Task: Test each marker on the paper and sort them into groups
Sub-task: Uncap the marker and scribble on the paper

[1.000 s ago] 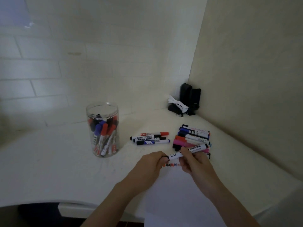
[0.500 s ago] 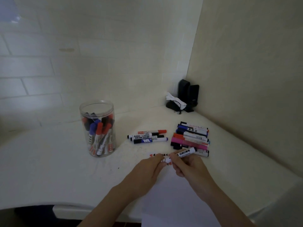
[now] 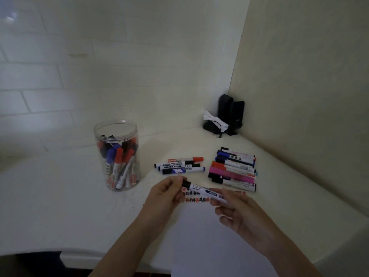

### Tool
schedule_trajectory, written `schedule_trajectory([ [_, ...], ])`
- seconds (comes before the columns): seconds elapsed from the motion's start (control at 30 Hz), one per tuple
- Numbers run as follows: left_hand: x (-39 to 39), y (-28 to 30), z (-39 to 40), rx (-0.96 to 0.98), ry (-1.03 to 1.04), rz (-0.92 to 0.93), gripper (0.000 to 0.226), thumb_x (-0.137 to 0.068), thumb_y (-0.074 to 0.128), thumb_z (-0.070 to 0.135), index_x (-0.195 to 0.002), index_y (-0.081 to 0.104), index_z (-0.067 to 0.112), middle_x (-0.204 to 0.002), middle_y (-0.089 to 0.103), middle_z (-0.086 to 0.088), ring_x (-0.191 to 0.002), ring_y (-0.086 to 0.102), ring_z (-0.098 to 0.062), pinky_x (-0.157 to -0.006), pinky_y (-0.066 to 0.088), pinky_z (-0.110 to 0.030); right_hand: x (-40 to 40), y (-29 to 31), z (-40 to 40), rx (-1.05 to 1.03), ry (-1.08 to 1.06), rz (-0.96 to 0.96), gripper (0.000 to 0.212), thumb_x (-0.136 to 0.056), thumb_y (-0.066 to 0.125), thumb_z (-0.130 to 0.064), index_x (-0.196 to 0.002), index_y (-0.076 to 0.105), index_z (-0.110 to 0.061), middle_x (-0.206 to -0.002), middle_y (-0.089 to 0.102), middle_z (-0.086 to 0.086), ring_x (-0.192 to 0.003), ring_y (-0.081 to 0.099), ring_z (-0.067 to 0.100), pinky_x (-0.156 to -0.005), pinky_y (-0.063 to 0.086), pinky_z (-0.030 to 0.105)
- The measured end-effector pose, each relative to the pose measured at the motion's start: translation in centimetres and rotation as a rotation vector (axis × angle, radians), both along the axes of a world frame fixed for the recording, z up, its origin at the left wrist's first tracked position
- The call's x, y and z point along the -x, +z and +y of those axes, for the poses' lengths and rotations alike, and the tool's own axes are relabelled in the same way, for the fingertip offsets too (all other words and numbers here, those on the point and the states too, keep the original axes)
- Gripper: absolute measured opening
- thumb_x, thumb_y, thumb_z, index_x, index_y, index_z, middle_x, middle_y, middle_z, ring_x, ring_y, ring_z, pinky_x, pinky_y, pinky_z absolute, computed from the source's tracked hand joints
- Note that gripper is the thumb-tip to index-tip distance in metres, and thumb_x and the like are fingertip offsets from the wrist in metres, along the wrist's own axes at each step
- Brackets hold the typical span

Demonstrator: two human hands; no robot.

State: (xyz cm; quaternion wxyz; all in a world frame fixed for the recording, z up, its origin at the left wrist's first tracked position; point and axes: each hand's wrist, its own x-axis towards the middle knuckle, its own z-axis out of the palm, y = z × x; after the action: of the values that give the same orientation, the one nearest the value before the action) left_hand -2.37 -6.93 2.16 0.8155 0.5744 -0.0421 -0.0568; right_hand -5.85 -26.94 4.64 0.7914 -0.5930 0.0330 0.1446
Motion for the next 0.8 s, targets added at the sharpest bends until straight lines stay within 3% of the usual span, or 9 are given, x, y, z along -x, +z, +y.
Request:
schedule_trajectory([
  [0.17, 0.0, 0.9, -1.0, -0.093, -0.052, -0.027, 0.031, -0.099, 0.044, 0.028, -0.102, 0.073, 0.02, -0.078, 0.062, 0.002, -0.077, 0.057, -0.008, -0.079, 0.045, -0.025, -0.3, -0.1, 0.5, 0.39, 0.077, -0.061, 0.029, -0.1, 0.05, -0.029, -0.101, 0.074, -0.012, -0.067, 0.049, -0.001, -0.056, 0.037, 0.011, -0.056, 0.033, 0.024],
  [0.3, 0.3, 1.1, -1.9, 0.077, 0.014, -0.028, 0.033, -0.1, 0.04, 0.024, -0.101, 0.069, 0.008, -0.101, 0.072, -0.005, -0.104, 0.065, -0.015, -0.092, 0.046, -0.027, 0.0, -0.4, 1.5, 0.596, 0.036, -0.268, 0.025, -0.097, 0.051, -0.034, -0.094, 0.074, -0.025, -0.059, 0.044, -0.007, -0.051, 0.032, 0.01, -0.052, 0.026, 0.025],
  [0.4, 0.1, 0.6, -3.4, 0.207, 0.107, 0.066, 0.031, -0.099, 0.043, 0.023, -0.1, 0.068, 0.006, -0.094, 0.074, -0.007, -0.094, 0.069, -0.015, -0.089, 0.05, -0.03, 0.3, -0.7, 2.4, 0.912, -0.088, -0.533, 0.018, -0.097, 0.052, -0.035, -0.094, 0.07, -0.033, -0.061, 0.056, -0.004, -0.051, 0.044, 0.013, -0.051, 0.034, 0.026],
  [0.5, -1.5, -0.1, -3.3, 0.386, 0.177, 0.221, 0.038, -0.101, 0.043, 0.023, -0.08, 0.07, 0.006, -0.074, 0.069, -0.007, -0.064, 0.068, -0.012, -0.066, 0.054, -0.024, 0.8, -1.4, 2.4, 1.272, -0.221, -0.772, 0.023, -0.098, 0.054, -0.034, -0.103, 0.073, -0.021, -0.079, 0.071, -0.004, -0.066, 0.062, 0.011, -0.062, 0.046, 0.019],
  [0.57, -3.4, -0.3, -1.0, 0.562, 0.33, 0.272, 0.037, -0.101, 0.043, 0.022, -0.075, 0.065, 0.007, -0.074, 0.065, -0.005, -0.057, 0.065, -0.009, -0.058, 0.055, -0.02, 1.4, -1.6, 1.0, 1.277, -0.34, -0.844, 0.025, -0.093, 0.057, -0.036, -0.101, 0.075, -0.021, -0.086, 0.073, -0.008, -0.071, 0.065, 0.005, -0.068, 0.044, 0.009],
  [0.6, -4.0, -0.2, 0.0, 0.503, 0.376, 0.211, 0.033, -0.101, 0.044, 0.023, -0.079, 0.063, 0.008, -0.08, 0.066, -0.005, -0.066, 0.067, -0.008, -0.065, 0.055, -0.021, 1.9, -1.3, 0.1, 1.207, -0.345, -0.775, 0.024, -0.09, 0.055, -0.038, -0.099, 0.074, -0.025, -0.087, 0.073, -0.012, -0.072, 0.064, 0.001, -0.07, 0.044, 0.006],
  [0.67, -3.6, -0.1, 0.3, 0.117, 0.324, 0.05, 0.028, -0.099, 0.048, 0.027, -0.088, 0.067, 0.01, -0.093, 0.071, -0.002, -0.089, 0.067, -0.008, -0.083, 0.051, -0.024, 1.9, -0.9, -1.6, 1.059, -0.295, -0.581, 0.014, -0.091, 0.054, -0.038, -0.097, 0.067, -0.035, -0.08, 0.069, -0.016, -0.072, 0.063, -0.004, -0.065, 0.043, 0.005],
  [0.73, -2.5, -0.9, -1.1, -0.162, 0.235, 0.02, 0.024, -0.093, 0.056, 0.034, -0.099, 0.07, 0.015, -0.098, 0.072, 0.004, -0.094, 0.066, -0.007, -0.084, 0.048, -0.022, 1.0, -1.4, -2.1, 1.009, -0.246, -0.478, 0.014, -0.096, 0.053, -0.031, -0.103, 0.061, -0.039, -0.079, 0.065, -0.018, -0.069, 0.062, -0.002, -0.061, 0.043, 0.007],
  [0.8, -2.1, -1.6, -2.3, -0.244, 0.222, 0.016, 0.022, -0.089, 0.062, 0.036, -0.101, 0.07, 0.02, -0.092, 0.072, 0.007, -0.088, 0.066, -0.005, -0.081, 0.048, -0.021, -0.1, -2.1, -2.2, 0.94, -0.216, -0.451, 0.03, -0.099, 0.051, -0.024, -0.119, 0.056, -0.045, -0.084, 0.065, -0.015, -0.053, 0.054, 0.005, -0.053, 0.042, 0.012],
])
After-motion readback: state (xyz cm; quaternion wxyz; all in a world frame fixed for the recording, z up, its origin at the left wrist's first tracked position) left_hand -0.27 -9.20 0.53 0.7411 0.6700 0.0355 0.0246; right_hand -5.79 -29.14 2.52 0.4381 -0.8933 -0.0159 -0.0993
